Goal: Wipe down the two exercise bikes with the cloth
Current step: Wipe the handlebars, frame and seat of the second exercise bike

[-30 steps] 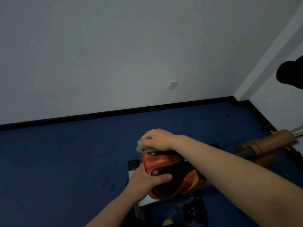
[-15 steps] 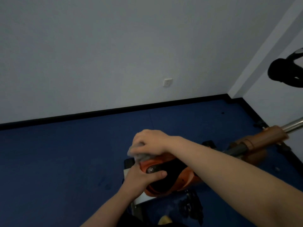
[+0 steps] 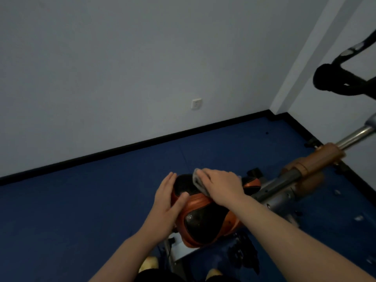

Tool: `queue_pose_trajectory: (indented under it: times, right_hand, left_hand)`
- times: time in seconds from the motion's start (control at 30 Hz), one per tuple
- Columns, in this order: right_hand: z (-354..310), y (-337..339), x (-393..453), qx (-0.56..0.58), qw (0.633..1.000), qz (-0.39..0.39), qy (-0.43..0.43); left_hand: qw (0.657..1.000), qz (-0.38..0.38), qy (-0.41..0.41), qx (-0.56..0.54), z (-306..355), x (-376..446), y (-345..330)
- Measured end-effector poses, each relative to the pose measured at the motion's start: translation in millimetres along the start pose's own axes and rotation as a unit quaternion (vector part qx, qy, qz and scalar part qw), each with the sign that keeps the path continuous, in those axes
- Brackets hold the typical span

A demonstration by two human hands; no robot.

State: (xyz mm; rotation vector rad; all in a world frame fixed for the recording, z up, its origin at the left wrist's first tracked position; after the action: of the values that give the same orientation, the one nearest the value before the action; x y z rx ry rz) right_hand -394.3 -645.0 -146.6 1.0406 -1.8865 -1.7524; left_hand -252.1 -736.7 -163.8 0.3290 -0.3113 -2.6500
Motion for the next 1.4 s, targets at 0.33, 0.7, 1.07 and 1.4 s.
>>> queue_pose_trajectory:
  times: [0.33,0.7,1.07,1.4]
  right_hand:
    - [23.8,11.4,-19.1,-0.095,0.982,0.159,-0.046]
    - [49.3,0.7,-19.5,-0.038,0.974,0.11,-0.193]
    - [52.8,-1.3,-34.0,0.022,0.934,0.091,-0.344]
    - [-30.2,-5.2,-97.4,0.094,0.927,0.046,-0.36]
  left_hand:
    - [0.991,0.002,-0.076,0.113,27.5,48.9,-7.9]
    - [0.957,-0.052,-0.108,0.266,33.8,68.7,-22.3]
    - [0.95,-0.065,-0.144,0.271,36.9,69.0,-22.7]
    - [0.94,-0.102,-0.162,0.281,38.4,72.3,-25.1]
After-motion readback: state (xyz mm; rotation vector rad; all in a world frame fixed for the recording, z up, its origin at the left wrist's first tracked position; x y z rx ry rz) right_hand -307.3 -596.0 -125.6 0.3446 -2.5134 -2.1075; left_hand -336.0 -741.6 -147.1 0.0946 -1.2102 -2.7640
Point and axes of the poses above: each hand's wrist, its own x-axis towards the middle knuckle, its own y-axis out of the back of the hand, z = x × y, the point moved 7 cm from there along x, towards the middle knuckle, and after that the axes turned 6 degrees about -x, right-handed, at the moved point
